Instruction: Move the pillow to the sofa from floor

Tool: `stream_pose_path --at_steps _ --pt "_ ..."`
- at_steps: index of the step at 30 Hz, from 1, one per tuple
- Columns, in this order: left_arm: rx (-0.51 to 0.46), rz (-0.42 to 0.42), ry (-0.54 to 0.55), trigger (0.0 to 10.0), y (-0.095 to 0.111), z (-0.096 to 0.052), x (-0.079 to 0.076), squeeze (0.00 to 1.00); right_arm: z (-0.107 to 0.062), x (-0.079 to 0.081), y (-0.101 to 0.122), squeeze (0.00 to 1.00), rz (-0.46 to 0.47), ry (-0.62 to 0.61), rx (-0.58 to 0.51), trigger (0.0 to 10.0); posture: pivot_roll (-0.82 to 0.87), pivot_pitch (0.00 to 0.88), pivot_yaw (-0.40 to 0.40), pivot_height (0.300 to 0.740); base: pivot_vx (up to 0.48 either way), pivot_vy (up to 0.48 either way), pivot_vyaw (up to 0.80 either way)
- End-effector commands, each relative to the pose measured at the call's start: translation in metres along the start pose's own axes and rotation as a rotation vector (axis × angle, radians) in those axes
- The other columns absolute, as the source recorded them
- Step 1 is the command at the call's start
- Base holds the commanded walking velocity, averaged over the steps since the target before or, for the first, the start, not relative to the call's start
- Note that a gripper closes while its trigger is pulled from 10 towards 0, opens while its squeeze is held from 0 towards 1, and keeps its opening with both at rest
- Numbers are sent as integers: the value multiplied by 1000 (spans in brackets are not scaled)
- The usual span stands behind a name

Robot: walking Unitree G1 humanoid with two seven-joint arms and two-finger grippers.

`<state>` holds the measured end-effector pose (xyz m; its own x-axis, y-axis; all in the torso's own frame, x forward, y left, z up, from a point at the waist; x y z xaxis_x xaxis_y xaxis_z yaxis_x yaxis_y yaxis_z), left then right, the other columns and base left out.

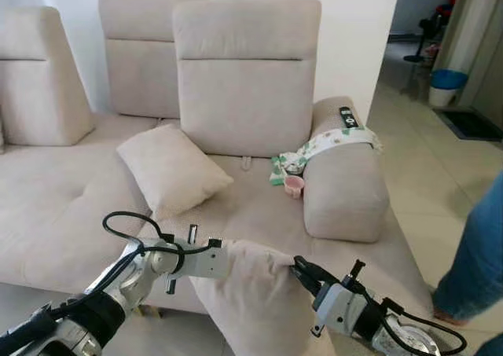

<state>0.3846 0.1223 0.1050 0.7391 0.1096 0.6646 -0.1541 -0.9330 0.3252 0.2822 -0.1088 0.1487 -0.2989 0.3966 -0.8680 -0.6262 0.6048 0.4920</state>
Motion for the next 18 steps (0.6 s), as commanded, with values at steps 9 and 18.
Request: stream_pose_path --at_steps 9,18 --pt "-7 36 4 10000 8 2 3 0 9 -32 28 0 -61 -105 -111 10000 2 0 23 675 0 0 0" --pt "-21 36 10 10000 13 4 5 0 9 -34 27 0 -66 -116 -101 10000 -10 0 22 705 0 0 0"
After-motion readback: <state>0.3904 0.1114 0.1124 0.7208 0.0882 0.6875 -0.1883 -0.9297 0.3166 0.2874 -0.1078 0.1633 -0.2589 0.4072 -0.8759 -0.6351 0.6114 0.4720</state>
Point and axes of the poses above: a point about 5 cm out from each wrist's last joint towards the gripper, its own z axis pointing out of the wrist towards the gripper, its own y axis along the axis of the wrist's last joint, x = y × z, the point moved 5 cm from there along z, pointing out of the wrist towards the gripper, and after that the axes turned 12 degrees about -z, right-handed, at the moved point
